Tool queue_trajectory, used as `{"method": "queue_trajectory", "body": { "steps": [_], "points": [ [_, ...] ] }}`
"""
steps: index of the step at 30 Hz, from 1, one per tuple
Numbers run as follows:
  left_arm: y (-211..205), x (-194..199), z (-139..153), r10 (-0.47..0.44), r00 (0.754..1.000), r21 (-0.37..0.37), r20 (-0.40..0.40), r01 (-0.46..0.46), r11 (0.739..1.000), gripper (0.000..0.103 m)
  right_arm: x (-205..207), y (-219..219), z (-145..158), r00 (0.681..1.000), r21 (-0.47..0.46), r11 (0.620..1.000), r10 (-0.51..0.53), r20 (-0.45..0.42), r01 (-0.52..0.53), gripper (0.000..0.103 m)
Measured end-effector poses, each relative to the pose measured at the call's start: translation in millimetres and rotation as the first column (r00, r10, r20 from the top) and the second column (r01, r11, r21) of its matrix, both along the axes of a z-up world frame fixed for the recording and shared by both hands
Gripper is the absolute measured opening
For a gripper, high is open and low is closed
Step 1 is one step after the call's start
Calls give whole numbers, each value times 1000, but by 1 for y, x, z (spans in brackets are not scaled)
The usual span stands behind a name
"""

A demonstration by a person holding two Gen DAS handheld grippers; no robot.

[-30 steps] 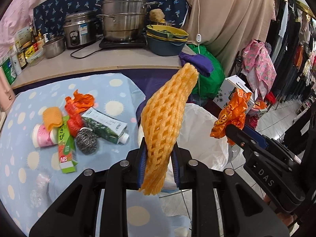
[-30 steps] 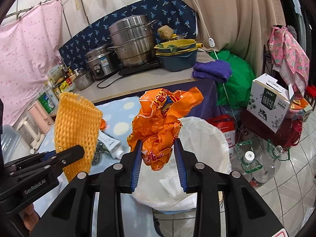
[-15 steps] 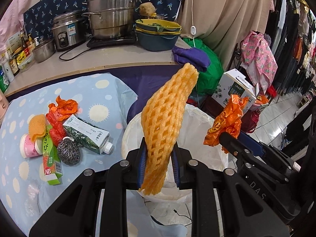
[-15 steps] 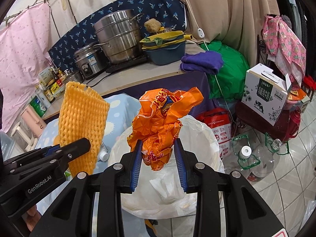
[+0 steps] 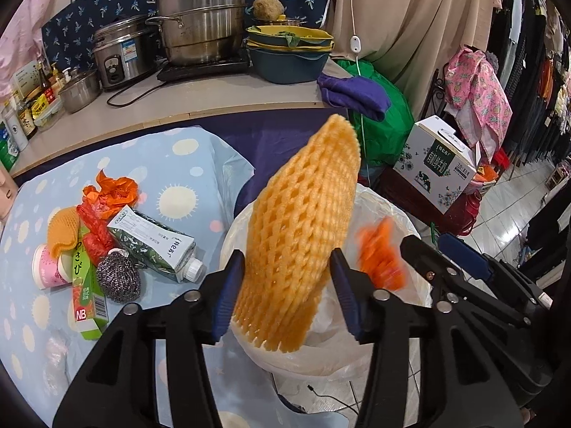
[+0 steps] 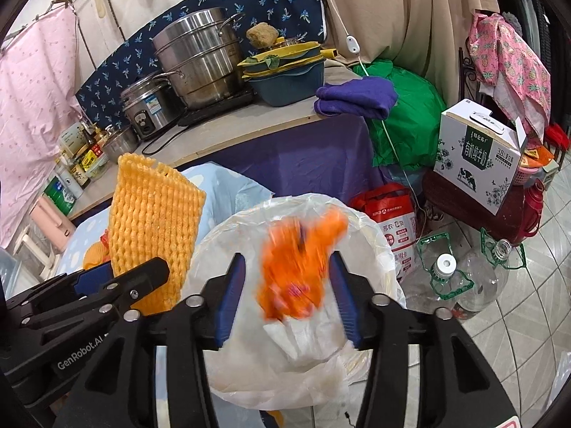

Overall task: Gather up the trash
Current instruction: 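Open both grippers to drop the net and bag into the bin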

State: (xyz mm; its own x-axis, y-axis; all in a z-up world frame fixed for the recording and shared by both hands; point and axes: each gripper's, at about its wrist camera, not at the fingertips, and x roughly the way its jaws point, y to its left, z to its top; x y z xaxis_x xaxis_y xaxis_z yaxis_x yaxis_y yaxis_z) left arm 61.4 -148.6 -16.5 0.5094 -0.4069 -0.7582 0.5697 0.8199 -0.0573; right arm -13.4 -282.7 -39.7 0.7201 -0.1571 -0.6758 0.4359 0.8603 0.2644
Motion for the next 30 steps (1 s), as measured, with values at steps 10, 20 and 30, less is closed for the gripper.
{"method": "queue_trajectory", "body": {
  "steps": [10,20,30],
  "points": [
    [7,4,7,31,999,-10,7,-31,999,69,-5,-3,10,1000,3,1000,-14,25,14,51],
    [10,4,9,33,999,-15,8,-33,999,69,-9,0,19,999,-5,1000,-18,39,18,52],
    [20,5,12,48,999,-30,6,-48,998,70,-7,7,25,999,-18,1000,-4,43,4,53]
  ]
}}
